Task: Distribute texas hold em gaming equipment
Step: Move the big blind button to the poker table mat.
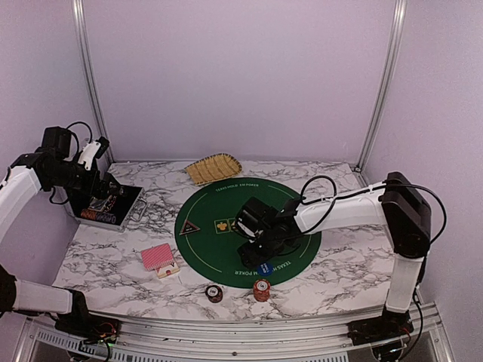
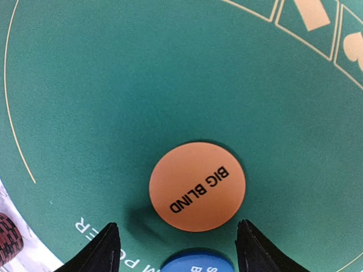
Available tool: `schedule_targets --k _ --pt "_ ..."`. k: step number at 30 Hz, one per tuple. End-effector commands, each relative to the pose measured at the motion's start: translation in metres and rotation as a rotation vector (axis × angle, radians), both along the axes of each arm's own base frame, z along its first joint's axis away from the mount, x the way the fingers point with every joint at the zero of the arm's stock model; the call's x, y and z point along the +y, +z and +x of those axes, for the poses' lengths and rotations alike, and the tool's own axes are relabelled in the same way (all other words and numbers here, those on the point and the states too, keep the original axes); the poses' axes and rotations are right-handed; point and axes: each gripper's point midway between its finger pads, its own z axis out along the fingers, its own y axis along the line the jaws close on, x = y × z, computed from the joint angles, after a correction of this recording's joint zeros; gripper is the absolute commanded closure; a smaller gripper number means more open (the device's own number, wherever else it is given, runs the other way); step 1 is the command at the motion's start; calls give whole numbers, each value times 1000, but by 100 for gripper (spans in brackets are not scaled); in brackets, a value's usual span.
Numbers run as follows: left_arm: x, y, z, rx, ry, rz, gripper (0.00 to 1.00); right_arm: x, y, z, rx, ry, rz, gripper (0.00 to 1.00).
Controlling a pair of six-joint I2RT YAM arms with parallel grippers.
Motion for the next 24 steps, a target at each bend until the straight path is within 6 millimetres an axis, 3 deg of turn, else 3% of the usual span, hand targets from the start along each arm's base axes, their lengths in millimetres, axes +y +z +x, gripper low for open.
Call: schedule_targets --k 1,15,19,24 --pt "0 8 -5 -4 -7 0 1 17 2 -2 20 -39 70 34" --pt "1 9 -8 -12 -8 13 1 4 -22 15 -19 -151 -33 57" --pt "1 8 -8 -12 -10 14 1 -1 -21 31 -57 -195 -49 58" --pt "1 9 -8 -14 -8 16 1 -9 -17 68 -102 -259 -45 59"
